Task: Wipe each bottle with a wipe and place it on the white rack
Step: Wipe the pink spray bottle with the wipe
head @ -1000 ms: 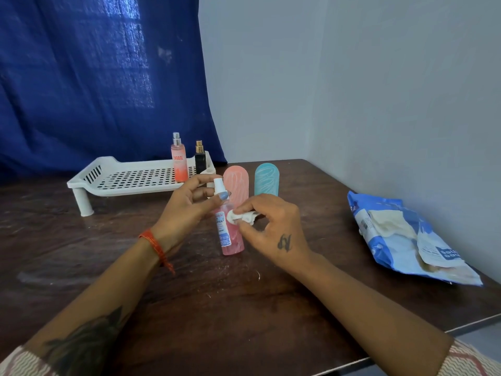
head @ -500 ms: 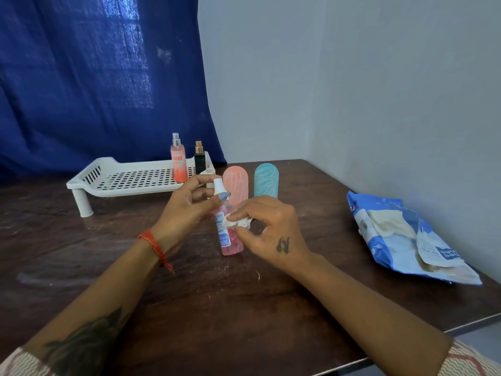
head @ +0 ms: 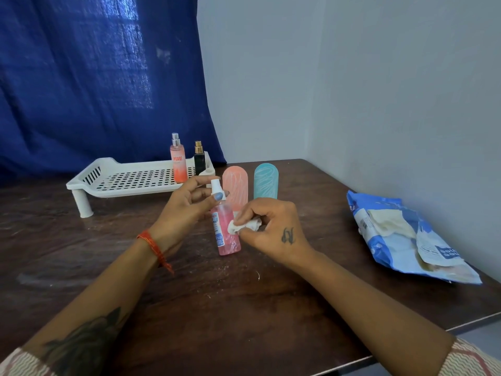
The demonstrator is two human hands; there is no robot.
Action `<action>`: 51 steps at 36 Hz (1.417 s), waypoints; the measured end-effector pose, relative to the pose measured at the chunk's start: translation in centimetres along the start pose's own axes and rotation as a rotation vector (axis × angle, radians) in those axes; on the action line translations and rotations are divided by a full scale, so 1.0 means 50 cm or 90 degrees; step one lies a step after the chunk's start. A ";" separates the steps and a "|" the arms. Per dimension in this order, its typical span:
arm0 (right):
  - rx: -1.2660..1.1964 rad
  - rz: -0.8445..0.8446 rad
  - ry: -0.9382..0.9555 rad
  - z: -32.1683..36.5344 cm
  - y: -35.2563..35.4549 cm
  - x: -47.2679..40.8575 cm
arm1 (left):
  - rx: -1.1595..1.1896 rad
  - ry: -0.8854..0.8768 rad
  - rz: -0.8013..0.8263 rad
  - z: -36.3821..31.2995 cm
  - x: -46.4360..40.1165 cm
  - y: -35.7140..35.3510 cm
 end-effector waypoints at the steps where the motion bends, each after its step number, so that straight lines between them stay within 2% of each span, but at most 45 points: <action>1: 0.002 0.008 -0.013 -0.001 0.000 0.000 | 0.001 0.000 -0.001 0.000 0.000 0.000; 5: 0.009 0.005 -0.057 -0.004 -0.002 0.000 | 0.006 0.006 0.002 0.001 0.001 0.002; 10: 0.002 -0.021 -0.029 0.001 -0.002 -0.002 | 0.014 0.007 0.012 -0.001 0.000 0.000; 17: 0.006 0.043 -0.063 -0.006 -0.005 0.001 | 0.013 0.012 0.011 -0.001 0.000 0.000; 24: -0.008 0.006 -0.056 0.003 -0.001 0.000 | 0.023 0.014 0.016 -0.002 0.002 -0.001; 32: -0.017 0.076 -0.092 -0.004 -0.006 0.002 | 0.018 0.017 0.021 -0.003 0.004 0.000; 39: -0.026 0.033 -0.070 0.003 -0.001 0.000 | 0.029 0.029 0.027 -0.005 0.005 -0.001; 46: -0.020 0.128 -0.073 -0.001 -0.006 0.003 | 0.025 0.031 0.027 -0.005 0.006 -0.001; 51: 0.005 0.084 -0.059 -0.003 -0.008 0.003 | 0.022 0.027 0.030 -0.004 0.005 0.000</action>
Point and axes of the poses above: each hand's wrist, its own x-axis away from the middle knuckle, its own y-axis out of the back of the hand, z = x × y, the point moved 2 cm from there along -x, towards the middle knuckle, and after that the axes turned 8 degrees about x, right-handed, at the moved point
